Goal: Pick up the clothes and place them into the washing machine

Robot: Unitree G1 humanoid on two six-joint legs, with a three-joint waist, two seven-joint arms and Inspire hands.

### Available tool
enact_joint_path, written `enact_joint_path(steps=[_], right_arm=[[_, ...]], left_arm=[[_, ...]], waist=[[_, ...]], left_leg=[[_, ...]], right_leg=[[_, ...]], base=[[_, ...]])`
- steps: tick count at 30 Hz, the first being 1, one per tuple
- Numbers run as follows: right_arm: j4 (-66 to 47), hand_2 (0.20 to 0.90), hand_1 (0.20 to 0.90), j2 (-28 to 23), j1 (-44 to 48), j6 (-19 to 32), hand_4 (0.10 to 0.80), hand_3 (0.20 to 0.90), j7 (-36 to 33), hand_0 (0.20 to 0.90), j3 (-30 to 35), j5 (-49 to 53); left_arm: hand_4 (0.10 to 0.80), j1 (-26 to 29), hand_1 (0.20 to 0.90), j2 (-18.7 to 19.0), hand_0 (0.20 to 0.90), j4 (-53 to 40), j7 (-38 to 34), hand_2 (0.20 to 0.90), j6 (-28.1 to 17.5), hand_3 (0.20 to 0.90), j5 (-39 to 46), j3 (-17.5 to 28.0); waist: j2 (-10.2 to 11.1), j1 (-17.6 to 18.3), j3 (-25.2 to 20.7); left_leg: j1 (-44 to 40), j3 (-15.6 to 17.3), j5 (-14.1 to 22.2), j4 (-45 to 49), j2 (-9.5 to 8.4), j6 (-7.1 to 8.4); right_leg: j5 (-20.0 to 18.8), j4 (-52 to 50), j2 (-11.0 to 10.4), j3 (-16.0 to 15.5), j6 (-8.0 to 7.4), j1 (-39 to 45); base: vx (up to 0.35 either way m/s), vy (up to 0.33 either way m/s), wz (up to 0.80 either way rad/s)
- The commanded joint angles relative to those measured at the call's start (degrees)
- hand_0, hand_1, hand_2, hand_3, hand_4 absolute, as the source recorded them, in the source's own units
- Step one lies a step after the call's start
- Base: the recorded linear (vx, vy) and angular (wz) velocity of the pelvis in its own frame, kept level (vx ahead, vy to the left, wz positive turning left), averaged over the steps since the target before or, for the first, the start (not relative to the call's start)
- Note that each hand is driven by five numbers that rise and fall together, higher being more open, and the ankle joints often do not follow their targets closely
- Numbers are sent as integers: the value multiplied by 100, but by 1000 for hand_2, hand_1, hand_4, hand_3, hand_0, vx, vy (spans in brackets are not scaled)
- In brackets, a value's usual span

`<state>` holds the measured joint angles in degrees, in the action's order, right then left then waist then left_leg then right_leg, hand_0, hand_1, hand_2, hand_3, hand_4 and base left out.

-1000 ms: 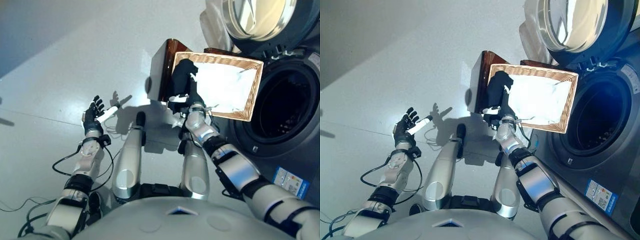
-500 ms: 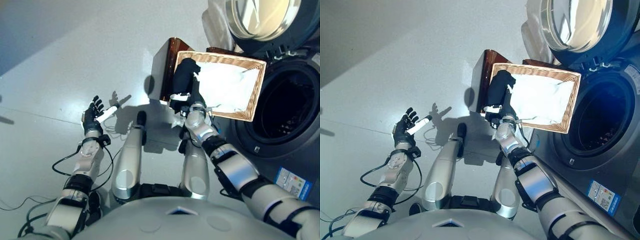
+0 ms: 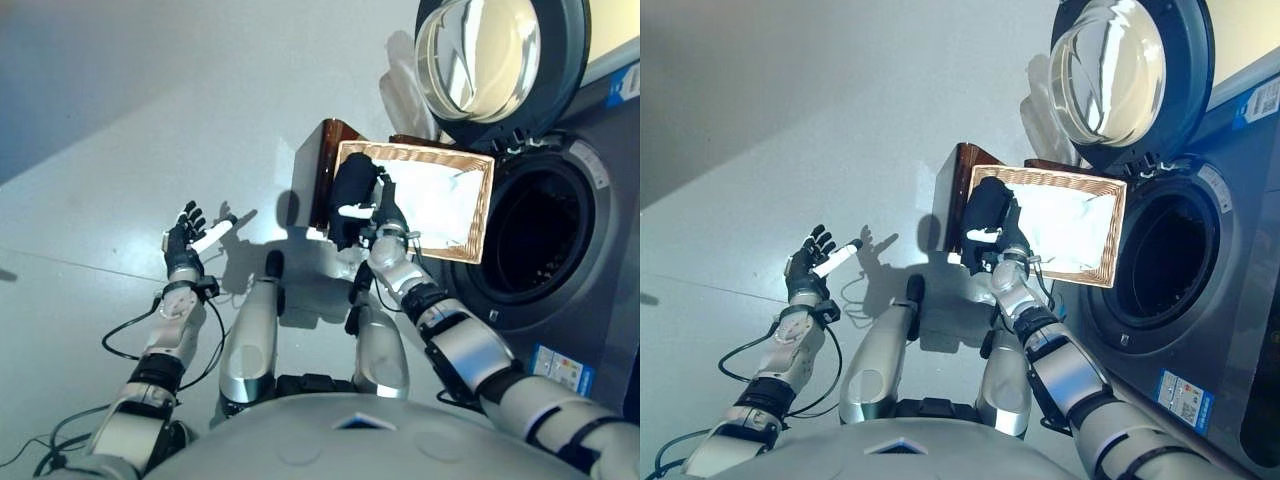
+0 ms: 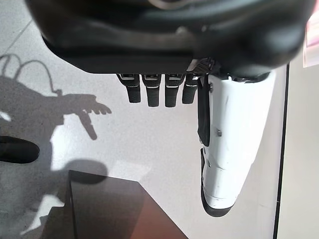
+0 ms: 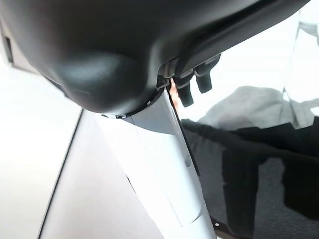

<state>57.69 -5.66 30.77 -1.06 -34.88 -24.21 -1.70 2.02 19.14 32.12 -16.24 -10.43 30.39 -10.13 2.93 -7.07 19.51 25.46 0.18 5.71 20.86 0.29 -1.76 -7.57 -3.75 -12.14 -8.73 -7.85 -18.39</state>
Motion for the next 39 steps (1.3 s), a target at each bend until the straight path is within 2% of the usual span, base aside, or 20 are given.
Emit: enact_joint_path(steps=[1,10,15,16,17,24,33,34,35,36,39], right_arm=[[-252,900,900,-202,166,294,800,900,-172,900,66,-54],[93,900,900,-91,413,269,800,900,70,900,88,308],[236,900,900,-203,623,284,800,900,386,900,136,540],[286,900,900,-238,677,277,800,900,423,900,172,569],[380,900,900,-256,734,246,800,900,480,900,178,585],[977,900,900,-336,1272,105,800,900,696,900,298,615],[1257,900,900,-319,1521,-30,800,900,789,900,197,334],[1278,705,705,-317,1510,-40,661,705,804,705,186,291],[1289,403,403,-320,1519,-48,445,403,807,403,186,272],[1310,200,200,-324,1513,-49,300,200,814,200,185,256],[1370,200,200,-336,1512,-67,300,200,817,200,177,183]], left_arm=[[800,30,900,237,900,-213,-51,900,-373,900,-60,-26],[800,-5,900,328,900,-460,-14,900,-309,900,37,-49],[800,-25,900,456,900,-505,72,900,-267,900,23,37],[800,-44,900,488,900,-531,82,900,-260,900,27,67],[800,-67,900,505,900,-535,98,900,-247,900,14,83],[800,-226,900,641,900,-703,256,900,-165,900,88,152],[800,-205,900,657,900,-803,331,900,-123,900,78,85],[800,-206,900,651,900,-805,340,900,-117,900,64,83],[800,-195,900,646,900,-785,344,900,-123,900,58,79],[800,-199,900,635,900,-774,352,900,-123,900,54,78],[800,-217,900,639,900,-791,375,900,-117,900,48,52]], waist=[[-125,-92,27],[-325,-214,334],[-463,-293,390],[-490,-312,381],[-520,-347,384],[-659,-520,334],[-728,-508,414],[-734,-502,409],[-743,-497,405],[-749,-492,403],[-767,-491,382]], left_leg=[[-415,-64,-362,-897,-94,128],[69,-144,-317,-482,-211,127],[528,-232,-123,146,-251,116],[635,-255,-72,291,-251,115],[680,-284,176,526,-242,124],[989,-295,361,986,-225,90],[1106,-256,542,1375,-192,42],[1116,-264,552,1395,-206,34],[1131,-264,555,1406,-210,32],[1127,-266,556,1399,-214,27],[1128,-269,552,1377,-220,21]], right_leg=[[274,-287,-38,7,-67,200],[496,-862,-131,-133,-1,-234],[783,-1657,-213,-179,38,-687],[851,-1822,-227,-191,44,-786],[1070,-2066,-216,-155,22,-829],[1393,-2678,-245,-182,63,-1195],[1636,-3177,-247,-97,129,-1429],[1646,-3190,-242,-98,132,-1425],[1652,-3205,-244,-94,135,-1441],[1659,-3205,-242,-95,137,-1445],[1675,-3210,-237,-93,145,-1455]], base=[[-39,-15,2],[-58,0,11],[-31,2,25],[66,-26,16],[73,-30,17],[14,-2,7],[-4,5,-3],[0,0,0],[0,0,0],[0,0,0],[0,0,0]])
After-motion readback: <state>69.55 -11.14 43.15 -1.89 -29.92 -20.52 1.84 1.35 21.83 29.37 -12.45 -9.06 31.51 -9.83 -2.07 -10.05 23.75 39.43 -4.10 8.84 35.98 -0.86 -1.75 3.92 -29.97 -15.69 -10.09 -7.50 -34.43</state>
